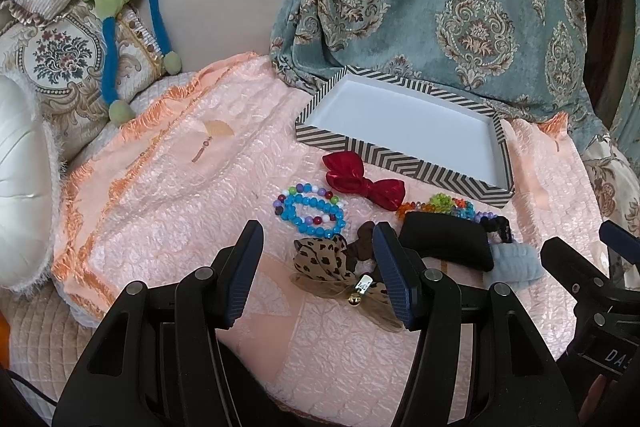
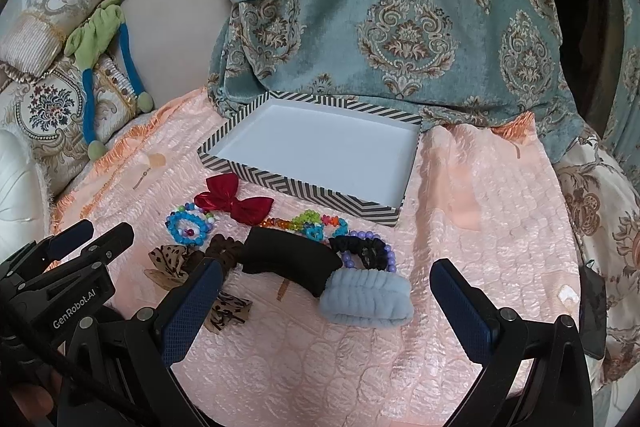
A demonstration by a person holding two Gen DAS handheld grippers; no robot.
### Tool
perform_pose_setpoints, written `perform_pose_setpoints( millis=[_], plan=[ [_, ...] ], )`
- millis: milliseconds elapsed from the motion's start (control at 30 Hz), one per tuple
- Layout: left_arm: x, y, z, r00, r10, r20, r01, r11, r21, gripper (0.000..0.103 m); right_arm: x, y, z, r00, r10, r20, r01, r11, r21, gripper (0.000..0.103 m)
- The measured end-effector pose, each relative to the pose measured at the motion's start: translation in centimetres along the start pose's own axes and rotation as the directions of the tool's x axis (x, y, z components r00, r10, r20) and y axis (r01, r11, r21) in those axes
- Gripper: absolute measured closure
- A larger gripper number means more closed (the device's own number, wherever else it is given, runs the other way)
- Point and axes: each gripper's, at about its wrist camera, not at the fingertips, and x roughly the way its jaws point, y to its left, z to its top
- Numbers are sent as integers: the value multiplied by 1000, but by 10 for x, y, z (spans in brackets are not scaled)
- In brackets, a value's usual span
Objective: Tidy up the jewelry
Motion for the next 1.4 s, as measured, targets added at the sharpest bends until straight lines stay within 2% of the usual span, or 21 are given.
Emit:
perform_pose_setpoints(
  millis=[267,433,533,700,800,867,1033,1167,1400],
  plan=[
    [8,3,0,1000,0,-25,0,1000,-1,46,8,-4,-2,1000,12,-15,-12,1000,1,0],
    [16,16,3,999,4,-45,-5,1000,-22,46,16,-11,-4,999,38,-24,-38,999,-5,0],
    [25,31,9,996,-6,-84,1,999,-53,46,22,-20,-4,998,57,-32,-57,998,-4,0],
    [38,51,19,994,-18,-111,6,994,-108,46,30,-41,-2,997,74,-35,-72,997,31,9],
    [49,54,24,984,-76,-161,52,988,-148,46,36,-54,0,996,77,-46,-75,996,47,18],
    [57,51,28,976,-109,-189,78,984,-162,46,38,-63,-1,996,70,-53,-67,996,53,18],
    [77,35,36,965,-130,-228,95,983,-155,46,43,-100,-2,997,34,-73,-24,992,127,23],
    [97,21,41,953,-154,-262,117,982,-151,44,49,-117,-10,991,81,-111,-61,984,170,23],
    [133,5,54,931,-200,-305,141,969,-204,33,74,-102,-26,965,178,-192,-151,977,147,23]
  ],
)
